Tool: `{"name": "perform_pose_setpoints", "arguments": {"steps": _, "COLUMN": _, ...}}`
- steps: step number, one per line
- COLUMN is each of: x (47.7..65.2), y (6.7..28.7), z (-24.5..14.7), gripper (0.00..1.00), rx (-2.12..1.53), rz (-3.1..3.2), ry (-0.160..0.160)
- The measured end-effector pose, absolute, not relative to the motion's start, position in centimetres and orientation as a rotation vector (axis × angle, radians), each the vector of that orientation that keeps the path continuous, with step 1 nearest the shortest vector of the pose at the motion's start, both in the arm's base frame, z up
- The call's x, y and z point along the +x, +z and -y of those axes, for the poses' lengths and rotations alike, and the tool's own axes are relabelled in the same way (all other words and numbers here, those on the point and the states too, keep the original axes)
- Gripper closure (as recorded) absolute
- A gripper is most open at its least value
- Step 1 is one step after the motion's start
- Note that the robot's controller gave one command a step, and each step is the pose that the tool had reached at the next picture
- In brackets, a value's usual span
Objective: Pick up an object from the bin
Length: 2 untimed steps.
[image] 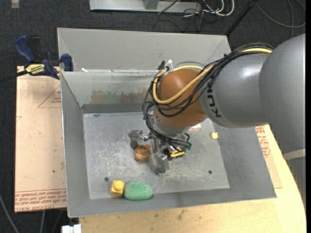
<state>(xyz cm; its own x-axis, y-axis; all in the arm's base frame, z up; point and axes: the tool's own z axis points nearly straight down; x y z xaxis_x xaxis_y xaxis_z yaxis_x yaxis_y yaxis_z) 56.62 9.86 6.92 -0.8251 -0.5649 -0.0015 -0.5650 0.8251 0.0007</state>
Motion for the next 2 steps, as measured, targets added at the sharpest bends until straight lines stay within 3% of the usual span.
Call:
{"name": "perform_pose_setpoints", "arguments": {"steps": 1, "x": 56.79, "y": 6.6, "z": -9.29, "gripper": 1.0, "rx": -0.903, "rz": -3.005, "ry": 0.004}}
{"name": "perform_pose_setpoints", "arguments": {"steps": 2, "x": 56.78, "y": 6.61, "z": -9.32, "gripper": 1.0, "rx": -0.901, "rz": -3.005, "ry": 0.004}}
